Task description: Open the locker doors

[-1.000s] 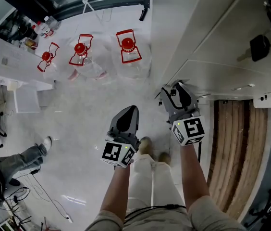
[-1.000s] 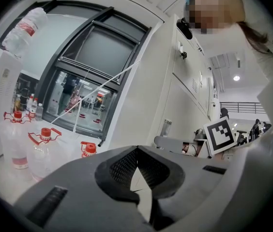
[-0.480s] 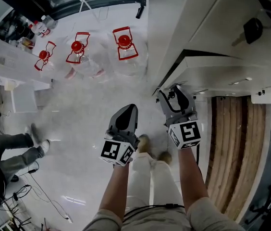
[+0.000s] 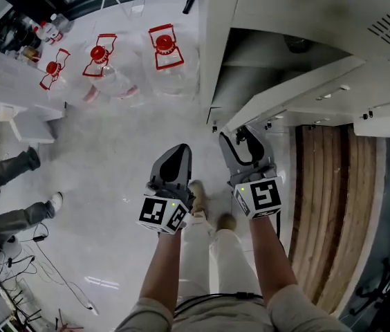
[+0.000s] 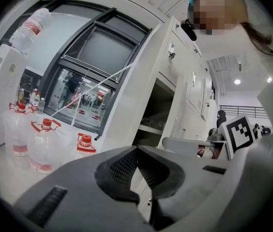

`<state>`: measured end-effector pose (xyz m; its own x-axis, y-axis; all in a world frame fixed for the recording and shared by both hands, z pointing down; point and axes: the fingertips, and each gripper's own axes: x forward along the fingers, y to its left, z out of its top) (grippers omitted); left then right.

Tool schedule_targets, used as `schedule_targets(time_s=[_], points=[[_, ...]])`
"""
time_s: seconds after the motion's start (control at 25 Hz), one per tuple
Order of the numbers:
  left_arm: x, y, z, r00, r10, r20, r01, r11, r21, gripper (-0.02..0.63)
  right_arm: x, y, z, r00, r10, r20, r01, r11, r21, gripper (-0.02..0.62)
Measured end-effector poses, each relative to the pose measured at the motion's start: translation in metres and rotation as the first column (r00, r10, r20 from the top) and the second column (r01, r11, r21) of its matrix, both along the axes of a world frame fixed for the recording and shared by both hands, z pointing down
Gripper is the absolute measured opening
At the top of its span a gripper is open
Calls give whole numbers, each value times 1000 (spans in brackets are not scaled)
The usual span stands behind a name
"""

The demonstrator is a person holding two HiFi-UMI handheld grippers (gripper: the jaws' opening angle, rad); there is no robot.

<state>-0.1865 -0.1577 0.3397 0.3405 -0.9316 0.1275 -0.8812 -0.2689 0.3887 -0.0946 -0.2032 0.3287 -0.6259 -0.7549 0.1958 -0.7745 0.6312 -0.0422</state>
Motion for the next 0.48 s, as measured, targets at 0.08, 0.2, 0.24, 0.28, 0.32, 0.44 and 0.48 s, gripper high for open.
schedule_targets(time_s=[0.08,0.2,0.24,0.28,0.32,0.44,0.48], points=[[8,10,2,1000,-1,0,1,1000,-4,-2,8,10,0,1000,-3,-4,3,1000,4,189],[18,22,5,1000,0,4,0,1000,-3,-2,19,23,0,1000,1,-3,-1,1000,10,189],[22,26,6,1000,2,7,-2,1000,-1,-2,23,27,1,1000,3,-2,-3,1000,11,187],[25,29,6,1000,2,9,-2,1000,0,-2,27,31,1,1000,5,-2,-5,1000,12,187],[28,32,6,1000,0,9,0,1000,0,-2,32,34,1,1000,7,-4,-6,1000,12,187],[37,41,6,1000,-5,4,5,1000,1,-2,43,44,2,1000,8,-14,-8,1000,7,186],[40,44,7,1000,-5,4,5,1000,2,-2,47,47,2,1000,10,-17,-10,1000,4,186]])
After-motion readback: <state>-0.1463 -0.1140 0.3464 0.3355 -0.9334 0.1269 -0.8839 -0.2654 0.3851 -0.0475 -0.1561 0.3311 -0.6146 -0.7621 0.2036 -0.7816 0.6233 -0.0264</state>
